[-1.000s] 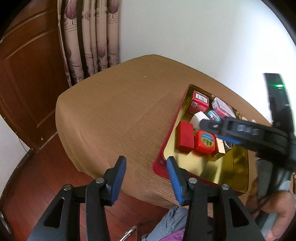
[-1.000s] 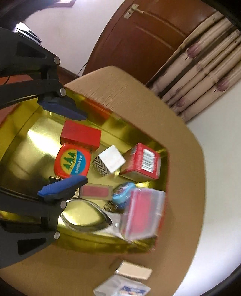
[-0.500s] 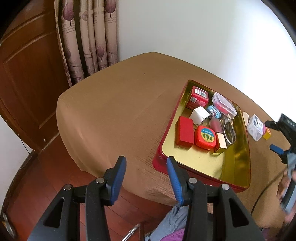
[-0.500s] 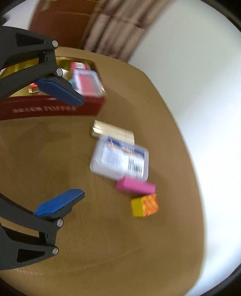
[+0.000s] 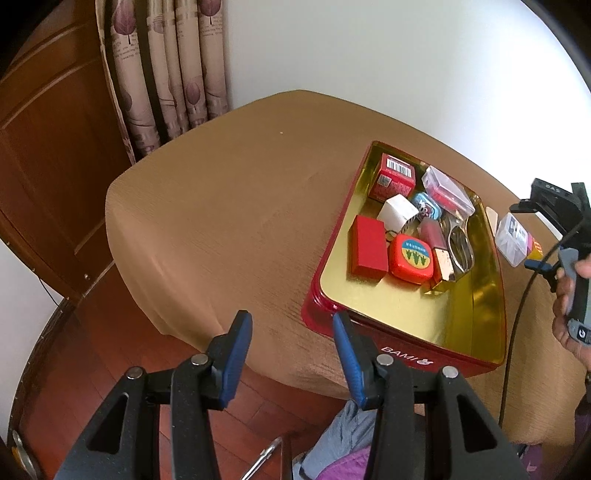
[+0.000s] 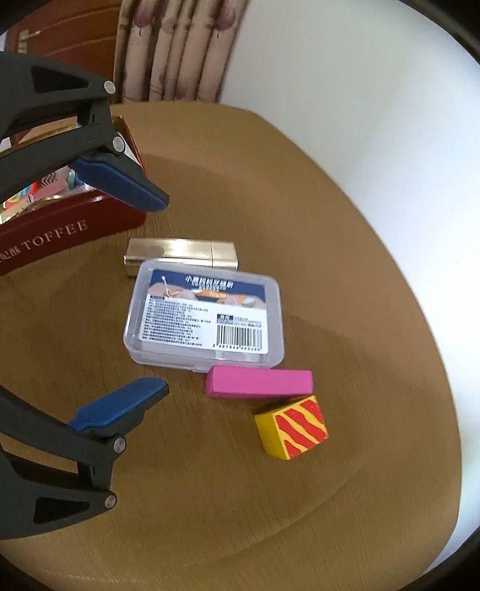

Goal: Organize rigid objects
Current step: 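Grasp the clear toothbrush box with the right tool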

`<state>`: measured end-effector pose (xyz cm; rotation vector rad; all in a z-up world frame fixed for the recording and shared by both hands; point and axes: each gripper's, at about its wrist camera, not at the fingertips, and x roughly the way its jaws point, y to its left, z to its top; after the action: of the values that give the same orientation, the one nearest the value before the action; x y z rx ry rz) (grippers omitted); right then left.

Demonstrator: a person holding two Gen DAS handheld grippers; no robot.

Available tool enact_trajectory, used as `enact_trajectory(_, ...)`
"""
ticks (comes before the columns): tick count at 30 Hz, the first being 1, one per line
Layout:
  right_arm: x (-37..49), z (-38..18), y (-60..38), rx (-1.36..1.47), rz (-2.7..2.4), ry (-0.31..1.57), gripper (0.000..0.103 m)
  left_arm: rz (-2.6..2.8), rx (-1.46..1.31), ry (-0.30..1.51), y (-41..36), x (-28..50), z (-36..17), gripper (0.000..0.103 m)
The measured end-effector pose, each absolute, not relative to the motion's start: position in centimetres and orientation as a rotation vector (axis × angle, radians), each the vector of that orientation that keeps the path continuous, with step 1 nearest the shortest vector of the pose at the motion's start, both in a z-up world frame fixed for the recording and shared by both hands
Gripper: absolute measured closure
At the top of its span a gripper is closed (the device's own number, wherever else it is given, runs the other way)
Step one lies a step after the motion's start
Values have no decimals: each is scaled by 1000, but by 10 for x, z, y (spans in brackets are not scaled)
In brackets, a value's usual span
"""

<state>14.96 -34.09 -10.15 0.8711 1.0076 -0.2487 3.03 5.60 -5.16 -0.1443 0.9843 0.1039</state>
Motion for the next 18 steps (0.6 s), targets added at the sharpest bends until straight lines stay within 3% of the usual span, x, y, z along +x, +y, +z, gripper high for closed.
enact_trajectory(2, 150, -108, -341, 878, -283, 1016, 16, 106, -138, 987, 55, 31, -52, 56)
enact_trajectory(6, 148, -115, -344, 854, -282, 1034, 39, 105, -135, 993, 54, 31, -54, 56)
enact_trajectory(18, 80, -104, -368, 779, -69, 1062, 40, 131, -102, 980, 50, 28, -52, 56)
